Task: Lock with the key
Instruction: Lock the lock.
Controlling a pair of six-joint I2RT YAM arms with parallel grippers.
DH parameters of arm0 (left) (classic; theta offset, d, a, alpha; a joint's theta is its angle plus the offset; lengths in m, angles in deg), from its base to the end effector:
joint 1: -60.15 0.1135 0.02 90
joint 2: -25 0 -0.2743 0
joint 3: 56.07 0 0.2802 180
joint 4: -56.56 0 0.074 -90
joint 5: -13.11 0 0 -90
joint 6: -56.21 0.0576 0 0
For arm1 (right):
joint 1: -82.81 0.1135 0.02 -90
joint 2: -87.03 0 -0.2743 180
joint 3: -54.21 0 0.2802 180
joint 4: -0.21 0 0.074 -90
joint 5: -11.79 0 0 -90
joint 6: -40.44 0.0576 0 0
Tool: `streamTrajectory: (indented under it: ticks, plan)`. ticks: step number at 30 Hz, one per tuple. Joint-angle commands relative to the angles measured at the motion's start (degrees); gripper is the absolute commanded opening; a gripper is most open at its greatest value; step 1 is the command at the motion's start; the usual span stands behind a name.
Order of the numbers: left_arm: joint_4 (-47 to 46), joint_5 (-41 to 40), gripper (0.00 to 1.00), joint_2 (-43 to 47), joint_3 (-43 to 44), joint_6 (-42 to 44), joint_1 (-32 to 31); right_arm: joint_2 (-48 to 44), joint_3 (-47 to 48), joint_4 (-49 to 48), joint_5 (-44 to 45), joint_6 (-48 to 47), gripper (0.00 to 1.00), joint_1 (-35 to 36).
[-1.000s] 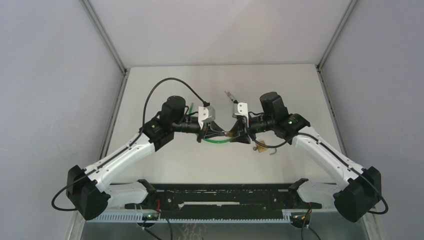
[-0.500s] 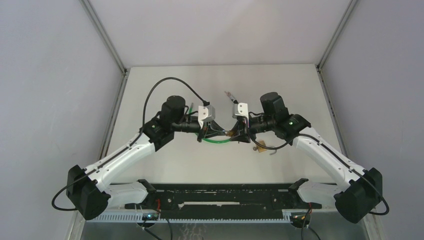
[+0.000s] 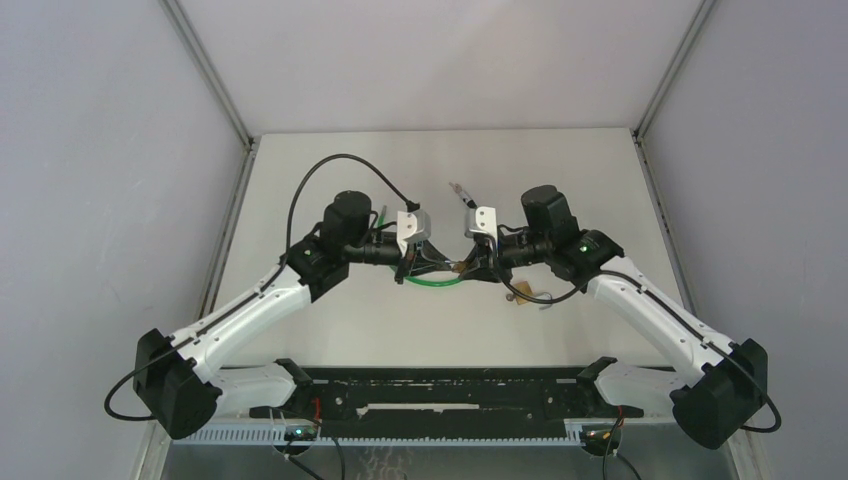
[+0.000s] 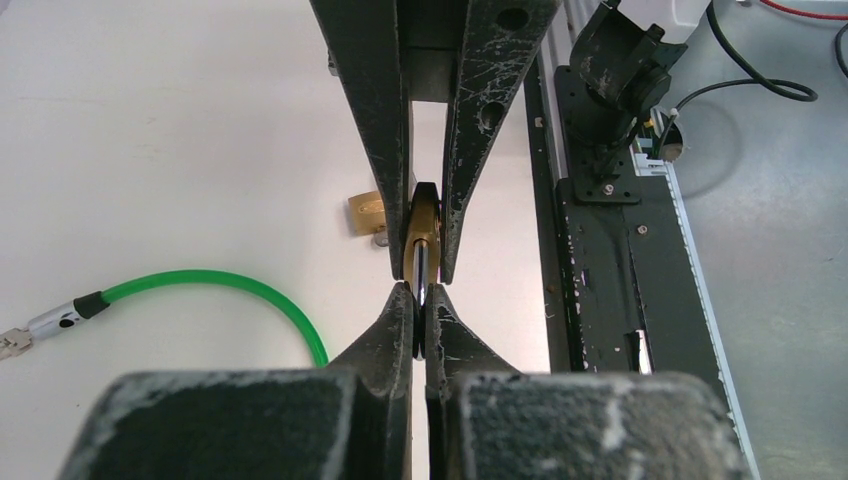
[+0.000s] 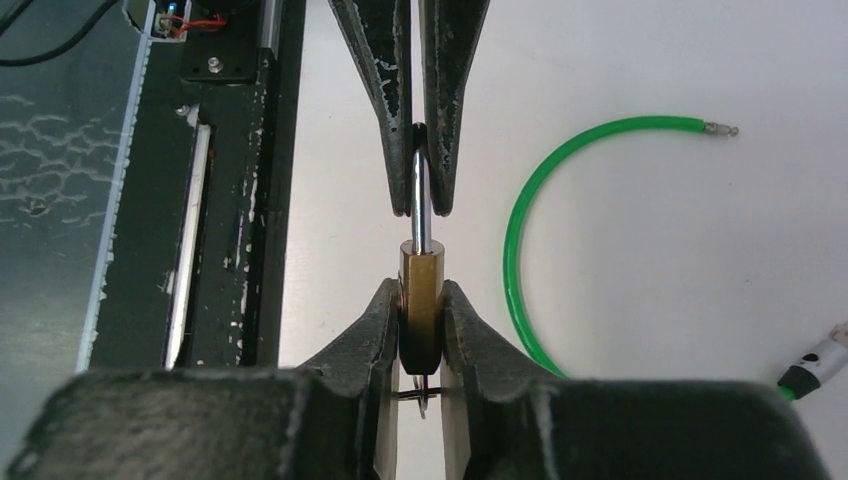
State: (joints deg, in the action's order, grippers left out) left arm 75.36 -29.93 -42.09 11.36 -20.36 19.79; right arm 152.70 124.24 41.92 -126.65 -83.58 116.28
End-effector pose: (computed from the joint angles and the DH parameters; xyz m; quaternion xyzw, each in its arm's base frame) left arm 0.2020 -0.2269 0.3319 0.5443 0.5583 -0.4392 0.4461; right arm 0.2061 0.1879 0.3167 -0.6053 0.5786 0.3658 0.4062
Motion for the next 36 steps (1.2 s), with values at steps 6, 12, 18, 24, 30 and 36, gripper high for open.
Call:
streamTrajectory:
  ticks: [6, 12, 18, 24, 30, 36]
  plan:
    - [-5.3, 1.7, 0.0, 0.3, -2.3, -2.4, 0.3, -1.4, 0.0, -4.1, 0.3, 2.7, 0.0, 1.1]
    - [-6.0, 2.3, 0.12, 0.7, -2.7, -3.0, 0.6, -1.6, 0.0, -2.9, 0.5, 1.0, 0.0, 0.7]
    - [-6.2, 2.7, 0.4, 2.2, -3.5, -2.3, 2.2, -1.6, 0.0, -0.3, 0.2, -3.0, 0.0, -0.3]
    - [-4.0, 2.5, 0.63, 3.2, -3.6, 0.0, 3.9, -1.9, 0.0, 0.8, -0.1, -4.6, 0.0, 0.0]
    - [-2.6, 4.0, 0.6, 2.6, -3.8, 1.3, 4.0, -2.3, 0.0, 0.8, 0.6, -4.9, 0.0, 0.3]
    - [-2.1, 5.3, 0.39, 2.2, -4.0, 1.8, 4.0, -2.2, 0.0, 0.8, 0.9, -4.8, 0.0, 0.3]
